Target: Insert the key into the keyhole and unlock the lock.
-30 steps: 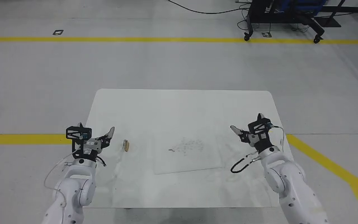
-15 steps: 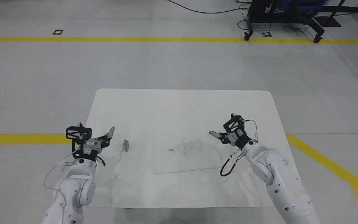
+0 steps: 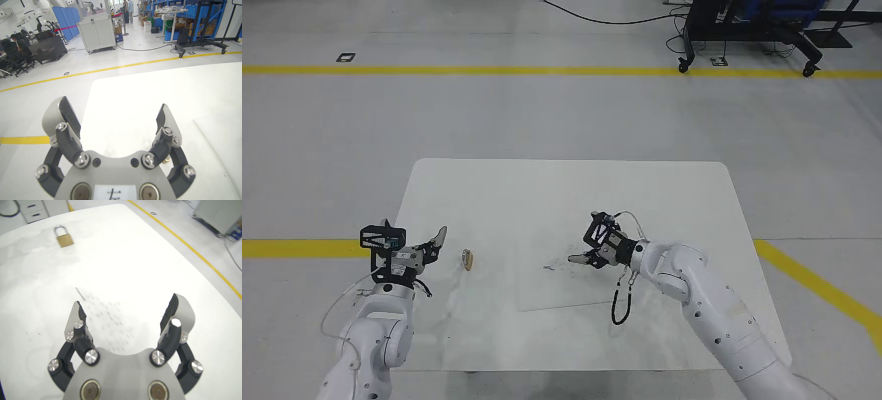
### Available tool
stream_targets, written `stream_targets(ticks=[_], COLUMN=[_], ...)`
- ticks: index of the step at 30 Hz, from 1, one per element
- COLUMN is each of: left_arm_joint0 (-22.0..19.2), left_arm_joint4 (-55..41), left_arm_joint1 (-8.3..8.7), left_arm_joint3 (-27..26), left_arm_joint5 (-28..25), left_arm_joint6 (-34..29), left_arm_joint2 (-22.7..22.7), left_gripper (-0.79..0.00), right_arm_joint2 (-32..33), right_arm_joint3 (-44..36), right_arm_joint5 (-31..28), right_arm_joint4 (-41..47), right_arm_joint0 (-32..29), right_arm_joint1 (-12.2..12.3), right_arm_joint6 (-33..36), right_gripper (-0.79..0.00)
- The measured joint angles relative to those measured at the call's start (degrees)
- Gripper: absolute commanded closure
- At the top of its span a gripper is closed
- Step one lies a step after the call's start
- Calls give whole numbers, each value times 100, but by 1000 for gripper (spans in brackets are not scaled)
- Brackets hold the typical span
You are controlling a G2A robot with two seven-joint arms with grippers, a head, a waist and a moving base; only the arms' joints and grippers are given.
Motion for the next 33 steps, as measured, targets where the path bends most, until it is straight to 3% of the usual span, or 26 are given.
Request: stream_targets(ticks=[4,9,12,13,18,23,33], left_arm_joint0=[0,0,0,0,0,0,0], left_arm_joint4=[0,0,0,0,0,0,0], left_arm_joint1=[0,0,0,0,0,0,0], left_arm_joint3=[0,0,0,0,0,0,0], left_arm_joint5=[0,0,0,0,0,0,0], left_arm_joint6=[0,0,0,0,0,0,0], left_arm_joint2=[0,0,0,0,0,0,0], left_gripper=[-785,-785,-785,-785,-785,-785,-785], right_arm_joint2=[-752,-1178,-1348,-1411,-1587,-1712,-1761], right_arm_joint3=[539,1031,1129,1135,1166,1175,981], right_arm_joint5=[-479,-1097,-1137,-1144,-983,-902,-742], right_arm_joint4=[77,78,-114,-168,-340,-346,-332], right_arm_joint0=[635,1058,1194,1228,1319,1417,1451], right_arm_joint1=[-190,-303,-344,-359,-411,-466,-498], right_arm_joint6=[-9,-207,-89,-29,260,452,856], right_gripper=[-785,-785,-579,-428,-172,0,0])
